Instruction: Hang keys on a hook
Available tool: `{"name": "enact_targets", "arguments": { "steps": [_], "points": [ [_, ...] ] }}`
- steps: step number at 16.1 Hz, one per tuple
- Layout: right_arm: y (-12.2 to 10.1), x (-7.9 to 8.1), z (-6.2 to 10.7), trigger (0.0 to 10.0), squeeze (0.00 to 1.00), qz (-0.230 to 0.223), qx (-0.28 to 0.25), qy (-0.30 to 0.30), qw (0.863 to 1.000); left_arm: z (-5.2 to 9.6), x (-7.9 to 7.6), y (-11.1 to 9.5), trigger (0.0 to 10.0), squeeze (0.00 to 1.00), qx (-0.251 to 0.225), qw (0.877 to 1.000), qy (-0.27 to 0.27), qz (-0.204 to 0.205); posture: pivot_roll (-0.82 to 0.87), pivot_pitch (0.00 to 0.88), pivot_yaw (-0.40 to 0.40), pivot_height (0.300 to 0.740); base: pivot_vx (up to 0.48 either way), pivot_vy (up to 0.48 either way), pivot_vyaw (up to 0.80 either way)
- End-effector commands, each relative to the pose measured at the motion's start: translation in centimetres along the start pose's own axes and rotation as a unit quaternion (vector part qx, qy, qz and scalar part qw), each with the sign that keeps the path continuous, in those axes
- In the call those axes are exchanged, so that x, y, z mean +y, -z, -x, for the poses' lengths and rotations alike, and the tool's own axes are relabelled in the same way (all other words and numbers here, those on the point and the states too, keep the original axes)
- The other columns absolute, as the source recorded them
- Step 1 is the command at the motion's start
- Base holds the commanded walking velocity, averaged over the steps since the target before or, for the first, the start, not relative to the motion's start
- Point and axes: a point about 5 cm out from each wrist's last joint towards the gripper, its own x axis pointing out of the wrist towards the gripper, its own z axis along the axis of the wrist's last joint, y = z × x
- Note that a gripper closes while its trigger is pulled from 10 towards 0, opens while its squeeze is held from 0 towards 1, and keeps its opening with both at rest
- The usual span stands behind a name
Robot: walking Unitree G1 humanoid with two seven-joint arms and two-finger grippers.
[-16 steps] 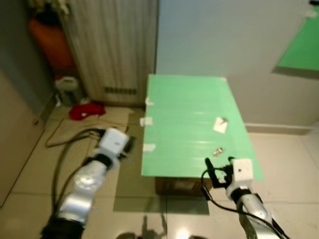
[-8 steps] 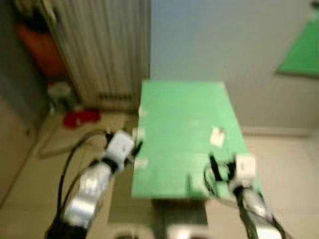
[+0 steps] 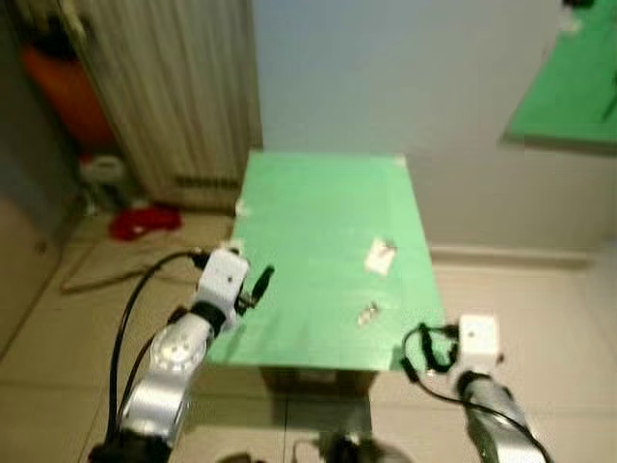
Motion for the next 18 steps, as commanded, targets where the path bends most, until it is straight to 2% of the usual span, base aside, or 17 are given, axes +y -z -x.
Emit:
{"name": "enact_targets", "arguments": {
  "steps": [1,4,7,10,12,14,16,18],
  "points": [
    [-0.4,0.0,-0.4,10.0,0.00,-0.005,-0.002,0.001,1.000,0.1,-0.2,-0.2,10.0,0.00,0.000,1.000,0.010,-0.006,0.04,0.082,0.004,0.740,0.000,0.000,0.00],
    [-1.8,-0.1,-1.8,10.0,0.00,-0.005,-0.023,0.026,0.999,1.0,-0.5,-0.1,10.0,0.00,0.004,0.999,0.030,-0.031,0.08,0.095,0.025,0.740,0.000,0.000,0.00],
    [-3.7,0.1,-3.2,10.0,0.00,0.010,-0.045,0.020,0.999,2.4,-0.1,0.4,10.0,0.00,0.017,0.999,0.026,-0.036,0.13,0.118,0.027,0.740,0.000,0.000,0.00],
    [-4.7,0.8,-4.1,10.0,0.00,0.000,-0.047,0.018,0.999,4.9,-0.1,0.1,10.0,0.00,0.024,0.999,0.021,-0.044,0.22,0.188,0.043,0.740,0.000,0.000,0.00],
    [-4.8,1.3,-4.4,10.0,0.00,-0.006,-0.045,0.019,0.999,7.3,0.2,-0.1,10.0,0.00,0.038,0.998,0.022,-0.051,0.28,0.246,0.078,0.740,0.000,0.000,0.00],
    [-5.1,2.4,-4.7,10.0,0.00,-0.012,-0.053,0.008,0.998,10.3,0.5,-0.7,10.0,0.00,0.057,0.996,0.018,-0.059,0.35,0.315,0.113,0.740,0.000,0.000,0.00],
    [-5.3,3.4,-4.8,10.0,0.00,-0.014,-0.057,-0.005,0.998,11.4,0.8,-1.0,10.0,0.00,0.070,0.995,0.013,-0.065,0.37,0.341,0.127,0.740,0.000,0.000,0.00],
    [-5.4,4.4,-4.8,10.0,0.00,-0.009,-0.060,-0.016,0.998,12.0,0.8,-1.3,10.0,0.00,0.076,0.995,0.009,-0.065,0.38,0.353,0.131,0.740,0.000,0.000,0.00]
  ]
}}
